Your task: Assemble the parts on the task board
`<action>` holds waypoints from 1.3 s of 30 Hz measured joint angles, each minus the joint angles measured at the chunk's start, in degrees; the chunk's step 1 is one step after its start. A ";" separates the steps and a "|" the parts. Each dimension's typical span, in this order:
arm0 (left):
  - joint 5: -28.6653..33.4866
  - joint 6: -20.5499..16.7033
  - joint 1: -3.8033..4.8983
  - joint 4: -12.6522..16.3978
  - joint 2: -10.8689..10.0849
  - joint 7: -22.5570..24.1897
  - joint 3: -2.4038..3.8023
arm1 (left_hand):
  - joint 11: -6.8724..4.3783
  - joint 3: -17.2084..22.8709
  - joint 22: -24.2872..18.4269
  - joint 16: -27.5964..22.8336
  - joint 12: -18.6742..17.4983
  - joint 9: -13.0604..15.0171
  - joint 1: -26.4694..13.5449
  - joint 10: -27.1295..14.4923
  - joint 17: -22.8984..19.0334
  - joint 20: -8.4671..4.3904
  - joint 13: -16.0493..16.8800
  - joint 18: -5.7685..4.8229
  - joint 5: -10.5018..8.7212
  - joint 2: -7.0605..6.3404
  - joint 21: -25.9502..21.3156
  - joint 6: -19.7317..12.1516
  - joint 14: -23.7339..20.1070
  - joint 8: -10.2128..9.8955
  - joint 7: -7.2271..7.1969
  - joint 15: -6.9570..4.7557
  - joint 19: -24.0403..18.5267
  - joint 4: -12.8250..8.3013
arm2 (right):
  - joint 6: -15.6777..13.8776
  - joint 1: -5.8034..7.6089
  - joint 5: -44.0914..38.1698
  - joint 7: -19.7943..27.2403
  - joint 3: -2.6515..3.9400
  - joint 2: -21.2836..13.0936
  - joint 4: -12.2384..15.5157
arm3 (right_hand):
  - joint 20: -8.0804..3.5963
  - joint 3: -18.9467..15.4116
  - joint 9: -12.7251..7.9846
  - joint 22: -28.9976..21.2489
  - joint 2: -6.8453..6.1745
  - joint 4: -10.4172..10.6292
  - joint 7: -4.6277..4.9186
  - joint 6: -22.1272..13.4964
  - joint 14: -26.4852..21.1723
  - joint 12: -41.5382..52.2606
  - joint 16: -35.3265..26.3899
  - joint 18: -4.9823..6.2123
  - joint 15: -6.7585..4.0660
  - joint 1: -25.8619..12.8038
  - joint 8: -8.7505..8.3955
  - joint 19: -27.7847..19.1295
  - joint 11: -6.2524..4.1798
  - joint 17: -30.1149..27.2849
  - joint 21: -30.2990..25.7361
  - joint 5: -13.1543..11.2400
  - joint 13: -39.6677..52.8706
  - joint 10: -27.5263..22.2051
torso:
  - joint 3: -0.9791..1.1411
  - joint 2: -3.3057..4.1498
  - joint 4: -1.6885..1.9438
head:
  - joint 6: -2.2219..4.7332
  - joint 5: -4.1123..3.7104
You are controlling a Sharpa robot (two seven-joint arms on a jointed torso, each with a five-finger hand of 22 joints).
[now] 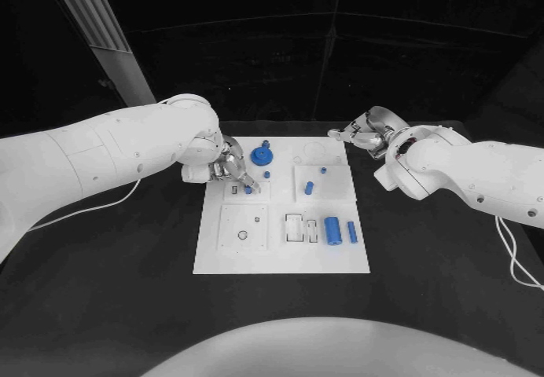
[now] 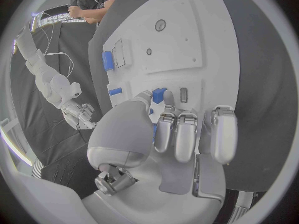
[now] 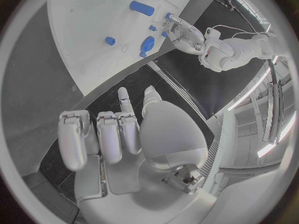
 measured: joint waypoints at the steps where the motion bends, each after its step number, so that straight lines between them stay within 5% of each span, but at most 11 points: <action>1: 0.00 -0.01 0.00 0.01 -0.01 0.01 0.00 | 0.05 0.00 0.00 0.00 0.00 0.00 0.00 0.05 0.00 0.00 0.00 0.00 -0.02 0.00 0.00 0.00 0.00 0.00 0.00 0.00 0.00 0.00 | 0.00 0.00 0.00 0.00 0.00 0.01 0.00 | 0.00 0.00 0.00 0.00 0.00 0.00 0.00 0.00 0.00 0.00 0.00 0.00 0.00 0.00 0.00 0.00 0.00 0.00 0.00 0.00 0.00 0.00 | 0.00 0.01 0.00 | 0.00 0.01; 10: 0.00 -0.10 -0.01 0.07 -0.10 0.20 0.00 | 0.05 -0.13 0.00 0.00 0.00 0.01 2.40 0.05 0.00 0.00 0.00 0.00 -0.04 1.92 0.00 0.02 0.00 0.03 0.01 0.00 0.00 -0.51 | 0.04 0.00 0.00 -0.02 0.00 0.07 -0.03 | 0.00 0.00 -0.01 0.00 0.00 0.00 0.00 0.00 0.00 0.00 0.00 0.00 0.00 0.00 0.00 0.00 0.00 0.00 0.00 0.00 0.00 0.00 | 0.00 0.03 0.01 | 0.00 0.07; 14: 0.01 -0.23 -0.05 0.14 -0.22 0.52 0.00 | 0.05 -0.33 0.00 0.00 0.00 0.01 3.72 0.05 0.00 0.00 0.00 0.00 -2.32 2.33 0.00 0.03 0.00 0.04 0.01 0.00 0.00 -0.78 | 0.05 0.00 0.00 -0.03 0.00 0.08 -0.05 | 0.00 0.00 -0.01 0.00 0.00 0.00 0.00 0.00 0.00 0.00 0.00 0.01 0.00 0.00 0.00 0.00 0.00 0.00 0.00 0.00 0.00 0.00 | 0.00 0.03 0.03 | 0.00 0.08; 19: 0.01 -0.51 -0.11 0.17 -0.38 1.21 -0.06 | 0.05 -1.98 0.00 0.00 0.00 0.01 3.26 0.05 0.00 0.00 0.00 0.00 -2.64 2.45 0.00 0.21 -0.01 0.19 0.19 -0.01 0.00 0.07 | 0.06 0.00 0.00 -0.06 0.00 0.08 -0.05 | 0.00 0.00 -0.01 0.00 0.00 0.00 0.00 0.00 0.00 0.00 0.00 0.00 0.00 0.00 0.00 0.00 0.00 0.00 0.00 0.00 0.00 0.00 | 0.01 0.03 0.03 | 0.00 0.04; 25: 0.04 -0.36 -0.13 0.12 -0.41 1.73 -0.06 | 0.05 -0.81 0.00 0.00 0.00 -1.22 6.49 0.05 0.00 0.19 0.00 -0.01 7.78 3.17 -0.21 0.23 -0.01 -1.61 0.19 -0.01 -0.20 -1.57 | 0.06 0.00 0.00 -0.09 0.00 0.09 -0.05 | 0.00 -0.16 0.01 0.00 0.17 0.16 0.00 0.00 0.00 0.00 0.00 0.00 0.00 0.17 0.00 0.00 0.00 0.03 0.00 0.00 0.00 0.00 | 0.02 0.03 0.03 | 0.00 0.02; 30: 0.25 -0.10 -0.11 0.12 -0.32 2.18 -0.02 | -0.17 2.55 0.00 0.00 0.00 -1.91 9.56 -0.16 0.00 0.20 0.00 0.00 15.52 2.51 -0.21 0.62 -0.01 -2.26 -0.21 -0.01 -0.20 -3.74 | 0.05 -0.01 0.00 -0.13 0.00 0.08 -0.04 | 0.00 -0.18 0.04 0.00 0.22 0.18 0.00 0.00 0.00 0.00 0.00 0.01 0.00 0.22 0.00 0.00 0.00 0.04 0.00 0.00 0.00 0.00 | 0.02 0.03 0.01 | 0.00 0.02; 39: 0.34 0.18 -0.10 0.05 -0.31 2.76 -0.04 | -0.17 5.45 0.00 0.00 0.00 -2.32 10.42 -0.16 0.00 0.20 0.00 0.00 22.04 1.31 -0.21 0.83 -0.01 -2.43 -0.39 -0.01 -0.19 -3.01 | 0.05 -0.01 0.00 -0.24 0.00 0.05 -0.03 | 0.00 -0.18 0.03 0.00 0.22 0.18 0.00 0.00 0.00 0.00 0.00 0.01 0.00 0.22 0.00 0.00 0.00 0.04 0.00 0.00 0.00 0.00 | 0.02 0.03 0.01 | 0.00 0.02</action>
